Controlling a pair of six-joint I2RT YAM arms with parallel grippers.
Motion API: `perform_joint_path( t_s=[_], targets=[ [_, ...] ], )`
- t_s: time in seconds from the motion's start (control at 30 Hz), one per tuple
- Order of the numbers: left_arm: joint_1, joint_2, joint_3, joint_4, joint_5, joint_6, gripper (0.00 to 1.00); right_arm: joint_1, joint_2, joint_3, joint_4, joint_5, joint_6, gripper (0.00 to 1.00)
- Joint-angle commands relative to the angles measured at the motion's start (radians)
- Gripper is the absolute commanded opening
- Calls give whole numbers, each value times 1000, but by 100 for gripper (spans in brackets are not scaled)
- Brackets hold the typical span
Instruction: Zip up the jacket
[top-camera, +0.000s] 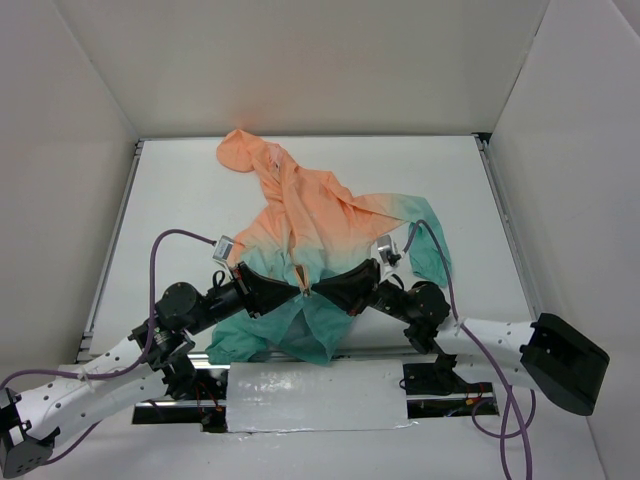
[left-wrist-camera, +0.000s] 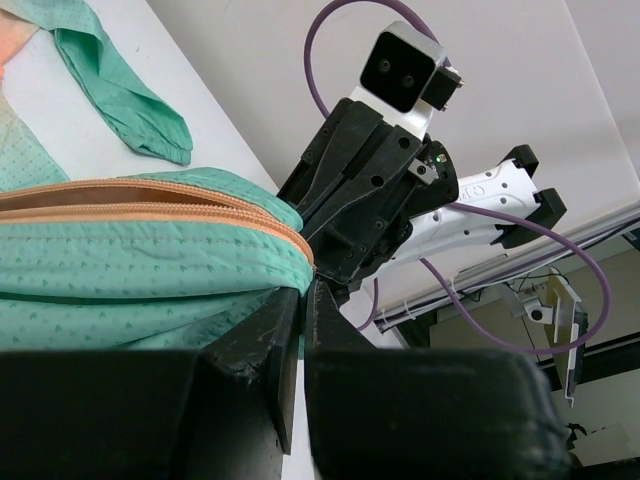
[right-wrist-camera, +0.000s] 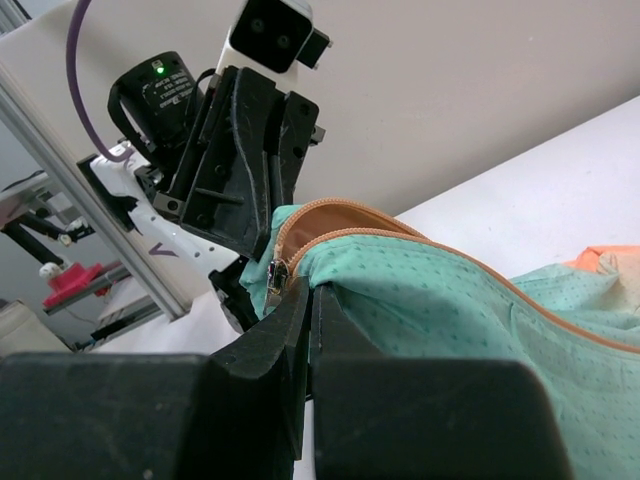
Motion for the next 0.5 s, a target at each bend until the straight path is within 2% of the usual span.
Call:
perform_joint_path(
  t_s=[0.0, 0.47],
  targets=[
    [2, -5, 2, 77, 12, -16, 0, -7, 14, 45, 268, -10, 3, 0],
    [2, -2, -15, 79, 8, -4, 0, -7, -25, 54, 239, 16, 25, 0]
  ],
)
